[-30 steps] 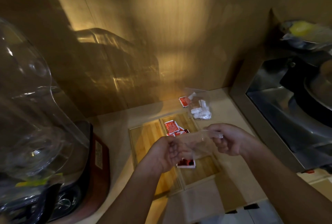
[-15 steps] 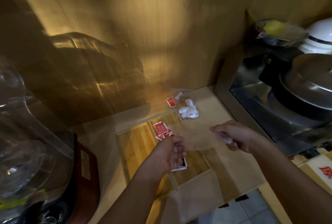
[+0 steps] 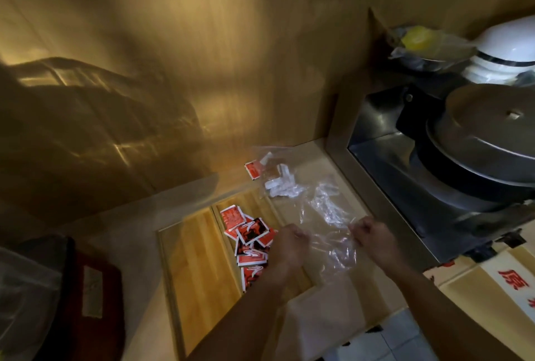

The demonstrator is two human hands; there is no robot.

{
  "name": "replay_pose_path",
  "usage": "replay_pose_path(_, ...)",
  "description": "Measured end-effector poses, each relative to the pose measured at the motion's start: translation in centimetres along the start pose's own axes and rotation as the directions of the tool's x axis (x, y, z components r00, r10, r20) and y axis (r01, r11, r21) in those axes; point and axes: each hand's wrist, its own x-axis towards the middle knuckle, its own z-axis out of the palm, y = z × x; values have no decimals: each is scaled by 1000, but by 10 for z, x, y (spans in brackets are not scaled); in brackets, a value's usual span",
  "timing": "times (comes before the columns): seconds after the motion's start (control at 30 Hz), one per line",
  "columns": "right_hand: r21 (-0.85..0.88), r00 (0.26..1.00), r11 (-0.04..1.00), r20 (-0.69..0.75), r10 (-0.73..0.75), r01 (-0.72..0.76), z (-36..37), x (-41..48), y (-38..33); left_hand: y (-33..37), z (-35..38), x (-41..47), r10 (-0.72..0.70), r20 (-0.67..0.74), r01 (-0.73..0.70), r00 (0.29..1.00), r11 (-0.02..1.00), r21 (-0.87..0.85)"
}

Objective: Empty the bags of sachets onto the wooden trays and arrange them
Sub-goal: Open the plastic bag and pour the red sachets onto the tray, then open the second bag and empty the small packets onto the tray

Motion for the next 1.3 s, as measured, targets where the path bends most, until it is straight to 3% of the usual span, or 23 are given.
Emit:
replay_pose_path(0.13, -69, 998, 997, 46, 47, -44, 10, 13, 28, -10, 20, 18, -15, -58, 29, 998, 966, 258)
replay_pose_path(0.23, -220, 974, 973, 195, 116, -72, 5, 23, 40, -13, 29, 25, -74, -38, 83, 997, 916, 393)
replay_pose_path(0.37, -457, 863, 889, 466, 197, 44, -3, 45, 33, -6, 26, 36, -209, 71, 170, 975, 918, 357)
replay_pose_path(0.5, -566, 872, 805, 470, 140, 176, -11, 66, 8, 13, 5, 51, -303, 240, 197, 922, 902, 384)
replay_pose_path(0.63, -464, 919, 873, 390, 50, 150, -10, 97, -19, 41, -15, 69, -265, 173, 169, 949, 886, 431)
replay_pose_path(0.73, -371, 911, 916, 412, 16, 152, -1, 122, -45, 55, -32, 87, -200, 108, 154, 974, 929, 335)
replay_pose_path(0.83, -223, 913, 972, 408, 21, 77, 15, 145, -65, 57, -50, 108, -63, -50, 72, 997, 978, 197)
replay_pose_path(1.03, -43, 937, 998, 349, -18, 35, 51, 185, -90, 67, -69, 141, 73, -295, -28, 953, 988, 155)
replay_pose_path(1.13, 48, 938, 999, 346, -19, 3, 63, 195, -105, 61, -71, 162, 31, -373, 1, 927, 996, 84)
replay_pose_path(1.3, 154, 907, 978, 416, 65, -141, 86, 211, -109, 10, -57, 215, -133, -318, 83, 939, 983, -166)
